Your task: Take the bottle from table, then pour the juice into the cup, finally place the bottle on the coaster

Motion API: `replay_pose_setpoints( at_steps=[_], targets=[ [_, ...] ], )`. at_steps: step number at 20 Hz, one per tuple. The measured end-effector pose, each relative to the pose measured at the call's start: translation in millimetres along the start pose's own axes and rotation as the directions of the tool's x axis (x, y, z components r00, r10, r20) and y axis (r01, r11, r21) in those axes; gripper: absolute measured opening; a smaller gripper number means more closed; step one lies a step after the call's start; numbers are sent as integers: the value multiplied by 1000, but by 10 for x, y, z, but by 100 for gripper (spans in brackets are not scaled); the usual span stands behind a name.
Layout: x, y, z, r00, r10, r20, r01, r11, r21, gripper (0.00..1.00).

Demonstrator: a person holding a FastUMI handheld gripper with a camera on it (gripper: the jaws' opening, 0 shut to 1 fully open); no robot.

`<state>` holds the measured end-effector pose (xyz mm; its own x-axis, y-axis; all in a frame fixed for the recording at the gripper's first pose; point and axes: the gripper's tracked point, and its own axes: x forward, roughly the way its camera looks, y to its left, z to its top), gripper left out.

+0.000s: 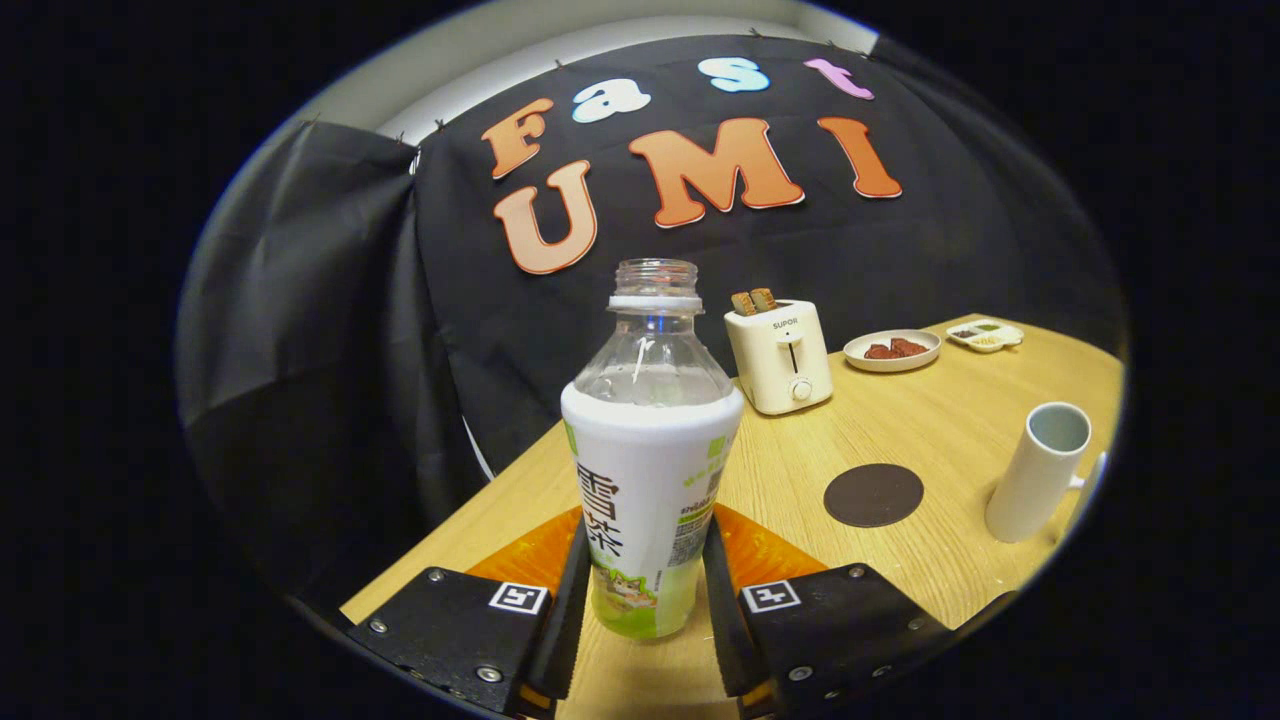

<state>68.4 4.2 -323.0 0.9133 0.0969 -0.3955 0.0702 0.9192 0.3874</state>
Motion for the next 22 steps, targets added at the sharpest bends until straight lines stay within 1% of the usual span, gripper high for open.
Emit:
replay_pose_setpoints(
  at_steps=[3, 5, 8, 10, 14, 18, 20, 22],
  targets=[
    [-28, -114, 124, 1000, 9, 11, -10, 997, 74, 57],
    [-67, -183, 207, 999, 20, 27, -24, 989, 149, 56],
    [-73, -315, 276, 998, 33, 49, -46, 960, 275, 56],
    [-76, -415, 293, 998, 23, 64, -44, 932, 360, 56],
    [-81, -510, 293, 996, 28, 85, -69, 850, 522, 56],
    [-121, -618, 290, 991, 35, 129, -113, 733, 670, 56],
    [-136, -721, 252, 989, 20, 144, -120, 674, 729, 56],
    [-115, -806, 232, 988, 9, 152, -124, 626, 770, 56]
  ],
)
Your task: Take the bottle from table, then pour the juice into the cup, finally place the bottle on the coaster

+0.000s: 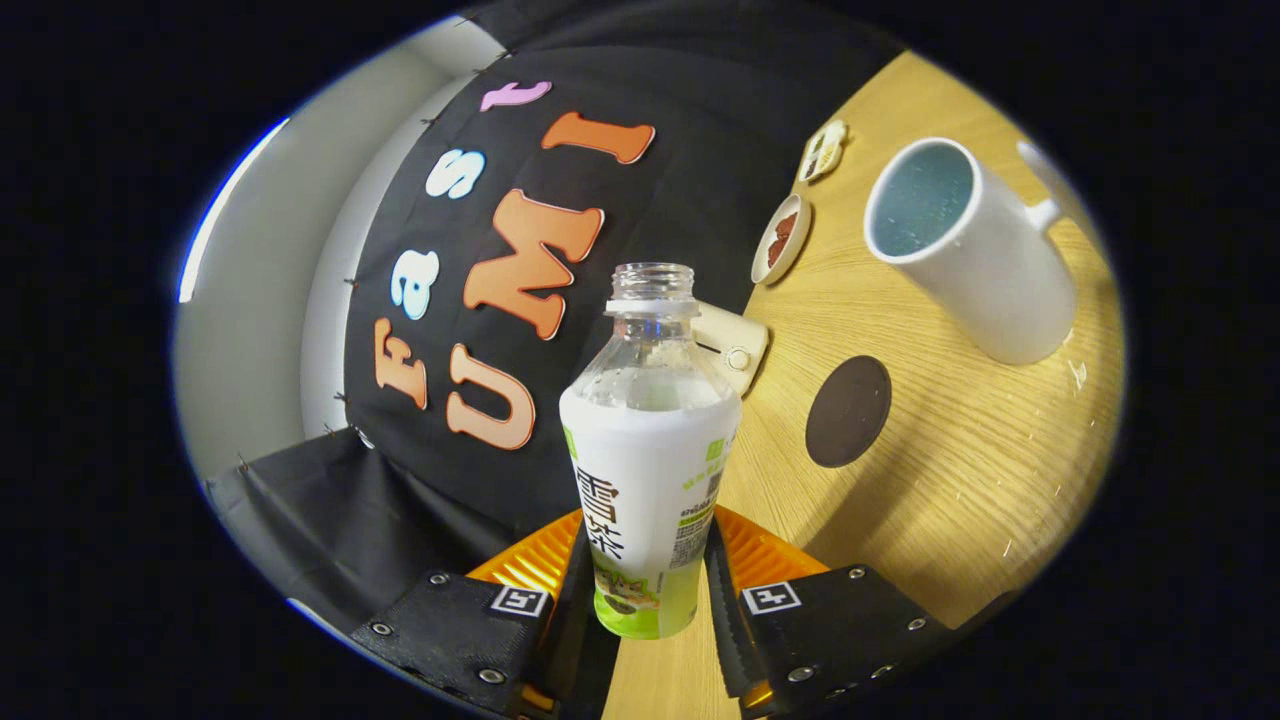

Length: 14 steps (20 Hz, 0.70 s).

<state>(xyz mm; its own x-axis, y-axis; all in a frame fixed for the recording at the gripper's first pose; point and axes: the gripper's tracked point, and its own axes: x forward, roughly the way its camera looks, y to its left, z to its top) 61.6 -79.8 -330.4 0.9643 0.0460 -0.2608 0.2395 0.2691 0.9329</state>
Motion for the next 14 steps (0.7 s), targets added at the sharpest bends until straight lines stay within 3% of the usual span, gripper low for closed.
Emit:
replay_pose_setpoints(
  at_steps=[9, 14],
  targets=[
    [-57, 16, 310, 995, 41, 88, -61, 968, 242, 56],
    [-94, 158, 466, 984, 105, 146, -151, 922, 357, 55]
  ],
)
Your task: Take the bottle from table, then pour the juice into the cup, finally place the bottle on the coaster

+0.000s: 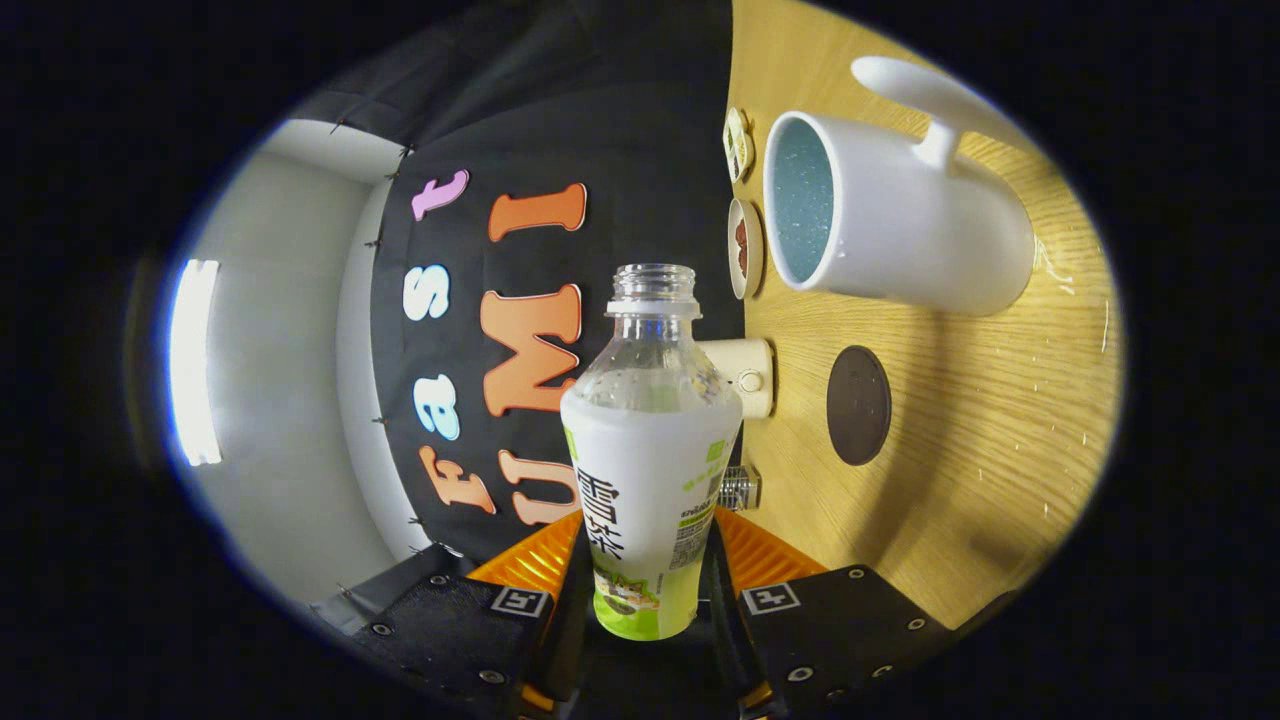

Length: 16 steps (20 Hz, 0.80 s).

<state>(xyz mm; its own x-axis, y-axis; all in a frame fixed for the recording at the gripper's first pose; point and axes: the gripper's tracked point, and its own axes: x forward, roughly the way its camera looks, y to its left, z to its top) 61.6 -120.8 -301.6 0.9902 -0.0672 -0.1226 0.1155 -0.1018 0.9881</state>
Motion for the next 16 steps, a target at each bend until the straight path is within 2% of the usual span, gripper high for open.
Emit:
replay_pose_setpoints(
  at_steps=[7, 16],
  targets=[
    [-54, 80, 151, 999, 33, 35, -36, 996, 83, 56],
    [-17, 249, 170, 998, 57, 41, -61, 991, 120, 55]
  ],
)
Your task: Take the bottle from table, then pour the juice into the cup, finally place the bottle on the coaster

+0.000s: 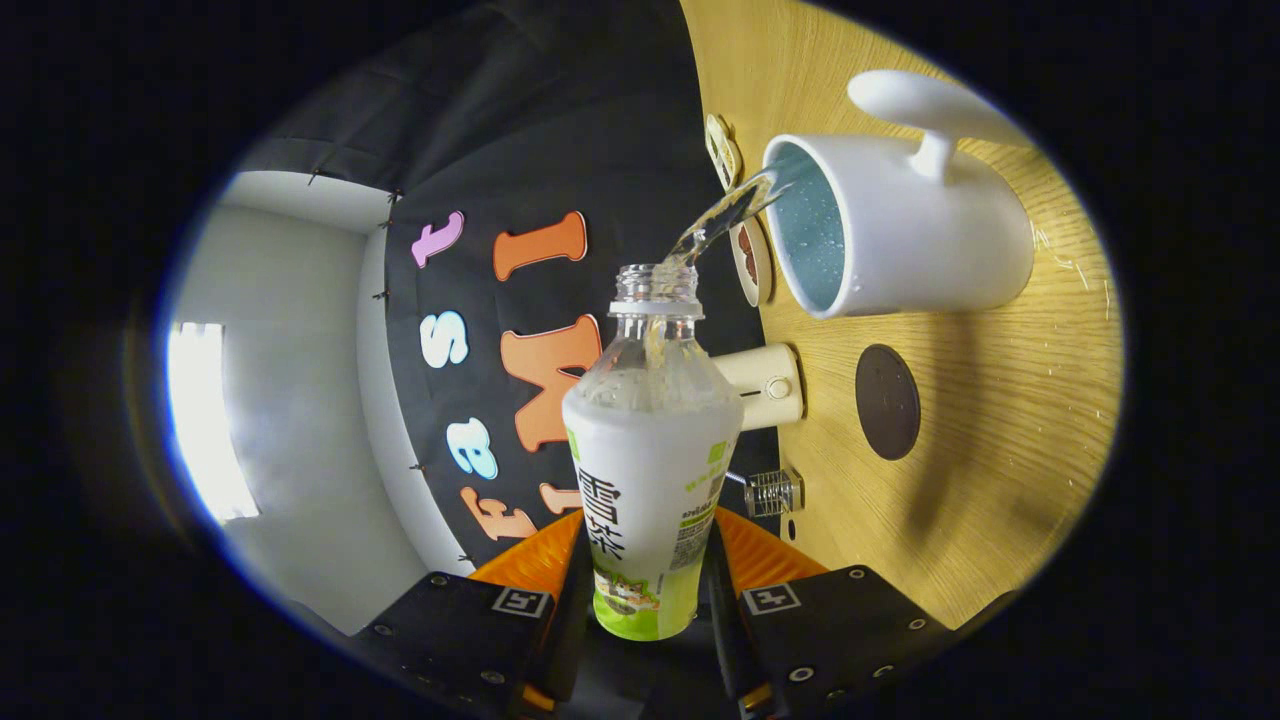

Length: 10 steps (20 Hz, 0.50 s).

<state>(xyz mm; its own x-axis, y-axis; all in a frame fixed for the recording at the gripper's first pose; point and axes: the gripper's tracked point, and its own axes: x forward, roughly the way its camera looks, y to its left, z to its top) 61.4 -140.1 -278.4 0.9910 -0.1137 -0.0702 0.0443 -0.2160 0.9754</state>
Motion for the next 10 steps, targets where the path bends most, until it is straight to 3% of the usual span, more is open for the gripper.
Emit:
replay_pose_setpoints(
  at_steps=[10],
  targets=[
    [-37, 54, -23, 1000, 21, 9, -21, 998, 52, 55]
  ],
)
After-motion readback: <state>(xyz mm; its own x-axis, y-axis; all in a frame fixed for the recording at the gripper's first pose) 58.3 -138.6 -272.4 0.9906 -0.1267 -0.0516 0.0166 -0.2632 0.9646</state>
